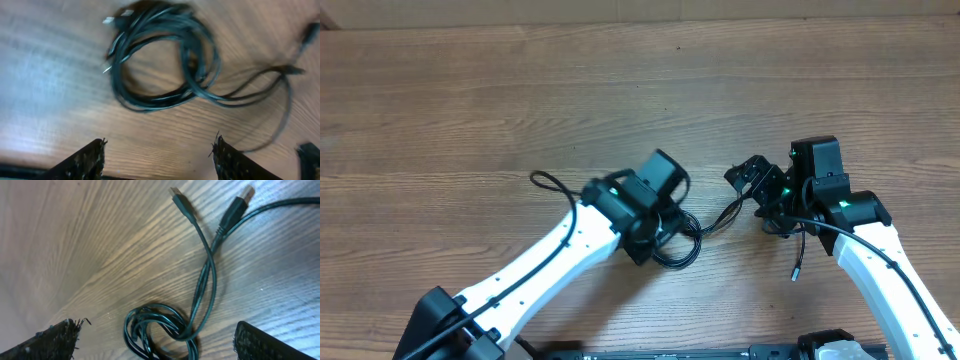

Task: Untangle cables

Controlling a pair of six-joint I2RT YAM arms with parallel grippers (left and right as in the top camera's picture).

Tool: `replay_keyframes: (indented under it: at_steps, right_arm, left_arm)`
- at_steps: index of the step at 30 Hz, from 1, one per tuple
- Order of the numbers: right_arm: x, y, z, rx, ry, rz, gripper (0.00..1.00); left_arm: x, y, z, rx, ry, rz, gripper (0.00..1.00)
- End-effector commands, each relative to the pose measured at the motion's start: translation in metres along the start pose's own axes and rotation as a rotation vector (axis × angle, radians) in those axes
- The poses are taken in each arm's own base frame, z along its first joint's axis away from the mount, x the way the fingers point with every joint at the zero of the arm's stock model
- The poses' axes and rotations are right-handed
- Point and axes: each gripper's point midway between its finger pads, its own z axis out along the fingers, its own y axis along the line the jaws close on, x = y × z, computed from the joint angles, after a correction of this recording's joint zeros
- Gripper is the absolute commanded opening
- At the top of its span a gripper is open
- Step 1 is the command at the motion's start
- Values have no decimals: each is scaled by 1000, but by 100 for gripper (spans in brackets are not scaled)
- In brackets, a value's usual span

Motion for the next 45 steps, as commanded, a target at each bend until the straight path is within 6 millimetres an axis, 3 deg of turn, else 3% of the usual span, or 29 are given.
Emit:
replay_keyframes:
  at_steps: [1,6,14,19,24,29,35,42,45]
  right_arm:
    - [-6,11,-11,-32,-28,-79,98]
    - [-8,10,-11,-26,-37,-119,99]
    - [-32,-8,-19,-5,-86,-34,99]
    - [-41,-20,-23,13,-102,13,99]
    - [-41,-28,-25,33,-96,29,99]
    - [-37,-32,-25,48,-79,37,99]
    - [-32,-34,-24,55,-56,44,99]
    - [-23,-32,-23,42,-16,44,99]
    - [-16,-27,-21,32,6,25,99]
  left_arm:
    - [1,19,21,-98,-53,-184,72]
    - [5,30,44,-184,-38,-216,73]
    - [4,54,81,-331,-23,-240,65]
    - [2,60,98,-368,-23,-243,53]
    - [-1,59,112,-368,-24,-187,8]
    - [-26,59,108,-361,-33,-70,4]
    - [-70,58,95,-319,10,149,4]
    - [-122,38,62,-210,-4,508,4]
    - [-130,28,46,-170,-30,643,4]
